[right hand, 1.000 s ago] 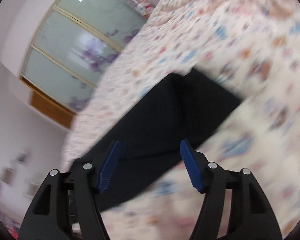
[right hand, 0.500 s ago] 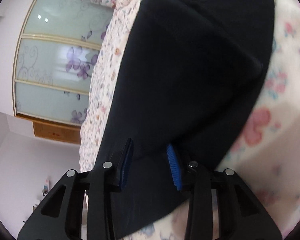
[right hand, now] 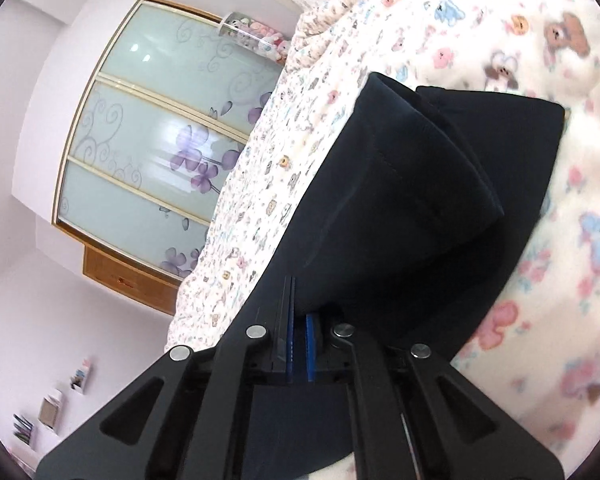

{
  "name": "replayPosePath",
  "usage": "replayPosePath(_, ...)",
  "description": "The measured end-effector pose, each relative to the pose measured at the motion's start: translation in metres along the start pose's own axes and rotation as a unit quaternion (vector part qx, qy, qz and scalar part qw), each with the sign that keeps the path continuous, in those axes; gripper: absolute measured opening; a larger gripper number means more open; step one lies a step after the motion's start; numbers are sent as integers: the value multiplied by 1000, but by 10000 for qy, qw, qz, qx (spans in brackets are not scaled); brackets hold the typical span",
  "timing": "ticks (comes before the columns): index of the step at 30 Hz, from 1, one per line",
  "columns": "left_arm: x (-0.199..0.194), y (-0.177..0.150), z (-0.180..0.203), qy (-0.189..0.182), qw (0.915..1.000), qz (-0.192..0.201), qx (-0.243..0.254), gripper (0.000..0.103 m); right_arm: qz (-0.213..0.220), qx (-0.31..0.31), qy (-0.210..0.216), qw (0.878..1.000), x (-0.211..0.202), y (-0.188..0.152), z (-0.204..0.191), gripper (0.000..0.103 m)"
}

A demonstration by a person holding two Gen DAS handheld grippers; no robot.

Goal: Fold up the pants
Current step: 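Lift the hems with the right tool and carry them toward the waistband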

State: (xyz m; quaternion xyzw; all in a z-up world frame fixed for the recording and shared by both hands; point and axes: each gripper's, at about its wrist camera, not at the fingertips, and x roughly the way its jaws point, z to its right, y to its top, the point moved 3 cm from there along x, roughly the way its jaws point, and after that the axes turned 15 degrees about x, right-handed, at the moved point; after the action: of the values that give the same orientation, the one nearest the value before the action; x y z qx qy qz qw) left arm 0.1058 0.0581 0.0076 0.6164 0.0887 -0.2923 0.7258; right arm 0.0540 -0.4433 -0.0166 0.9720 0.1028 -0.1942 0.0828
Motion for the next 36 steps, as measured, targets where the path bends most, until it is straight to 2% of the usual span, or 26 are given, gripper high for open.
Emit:
replayPosePath(2,5,22,-23,25,9998,-95,-167,101,-118,114,-192,9997,8,-2,6,4)
replayPosePath(7,37,75,-84,174,9967,-426,-665,101,-365,311,-329,9983,15,1,15,4)
replayPosePath(10,66,105,-126,112,9901,-484,-1314,101,-504,134,-467,9975,22,-1,7,4)
replayPosePath(12,94,121,-154,108,9812,-630,-1824,101,-587,44,-572,9966,26,0,13,4)
replayPosePath(14,122,135,-172,-3,9734,-675,-2190,101,-634,-16,-620,9961,25,3,16,4)
replayPosePath(15,131,138,-176,4,9722,-668,-2245,101,-648,-45,-641,9958,29,3,15,4)
replayPosePath(18,166,155,-186,373,9742,-781,-2083,101,-679,-260,-741,9946,35,4,12,4)
replayPosePath(20,192,169,-191,981,9741,-1025,-1762,101,-692,-451,-810,9933,40,4,9,4)
replayPosePath(22,212,180,-196,1482,9684,-1185,-1620,98,-692,-628,-844,9920,42,4,6,4)
replayPosePath(23,224,185,-202,1730,9628,-1283,-1631,92,-695,-725,-858,9912,43,5,5,4)
replayPosePath(24,231,187,-204,1818,9600,-1349,-1647,81,-699,-773,-864,9908,44,5,5,4)
replayPosePath(27,252,186,-221,2189,9457,-1644,-1752,72,-721,-880,-870,9897,47,4,3,4)
replayPosePath(29,257,183,-231,2238,9431,-1619,-1853,72,-757,-836,-829,9902,46,7,4,4)
replayPosePath(31,259,183,-238,2265,9427,-1491,-1944,63,-761,-843,-814,9902,45,7,3,4)
replayPosePath(32,257,181,-239,2209,9451,-1433,-1935,49,-755,-856,-817,9901,47,5,1,4)
replayPosePath(33,253,178,-238,2088,9491,-1364,-1923,27,-750,-860,-818,9901,47,5,1,4)
replayPosePath(34,253,177,-236,1837,9554,-1257,-1940,14,-740,-867,-819,9901,47,5,-1,4)
replayPosePath(35,249,177,-233,1622,9598,-1137,-1990,7,-731,-861,-817,9902,48,4,-3,4)
replayPosePath(36,242,176,-231,1669,9604,-1076,-1954,7,-725,-852,-808,9904,49,3,-4,4)
